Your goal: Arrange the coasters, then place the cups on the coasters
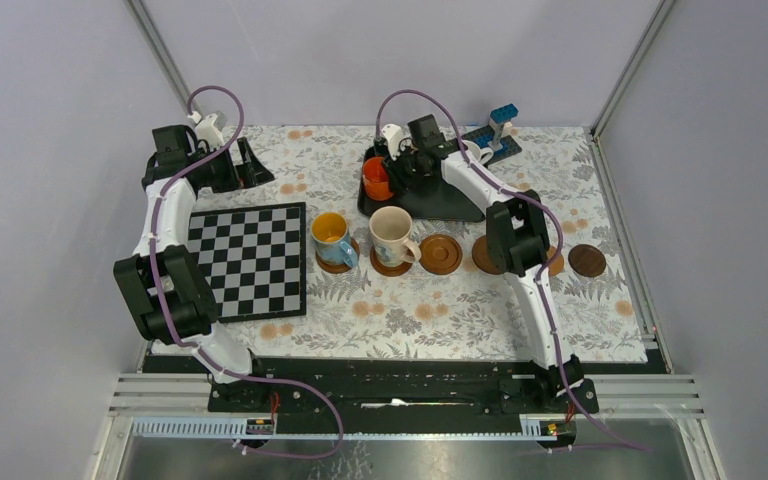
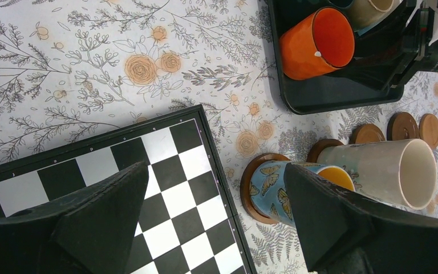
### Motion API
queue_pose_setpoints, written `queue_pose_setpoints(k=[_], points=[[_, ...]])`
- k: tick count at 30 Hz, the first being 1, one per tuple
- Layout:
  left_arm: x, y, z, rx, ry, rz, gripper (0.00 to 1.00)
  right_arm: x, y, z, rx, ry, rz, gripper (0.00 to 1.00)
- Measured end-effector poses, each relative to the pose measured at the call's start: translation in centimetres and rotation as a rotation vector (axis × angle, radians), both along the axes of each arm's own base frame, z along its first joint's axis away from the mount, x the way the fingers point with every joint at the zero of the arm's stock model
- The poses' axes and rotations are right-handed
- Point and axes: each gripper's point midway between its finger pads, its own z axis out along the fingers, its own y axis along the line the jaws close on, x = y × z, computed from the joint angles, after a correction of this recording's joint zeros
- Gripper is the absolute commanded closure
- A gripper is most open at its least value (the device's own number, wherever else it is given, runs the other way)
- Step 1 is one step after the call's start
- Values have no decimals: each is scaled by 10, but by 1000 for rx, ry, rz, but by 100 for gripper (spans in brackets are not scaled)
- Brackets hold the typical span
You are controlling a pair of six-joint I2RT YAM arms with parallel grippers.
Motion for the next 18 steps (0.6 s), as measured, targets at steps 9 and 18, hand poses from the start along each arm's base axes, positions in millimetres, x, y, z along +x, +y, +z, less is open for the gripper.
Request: queue_pose_setpoints(k=[9, 18], points=[[4, 1, 0, 0, 0, 0, 1, -1, -2, -15, -26, 24, 10, 96], [5, 1, 3, 2, -8, -1, 1, -3, -2, -13, -10, 24, -8, 100]])
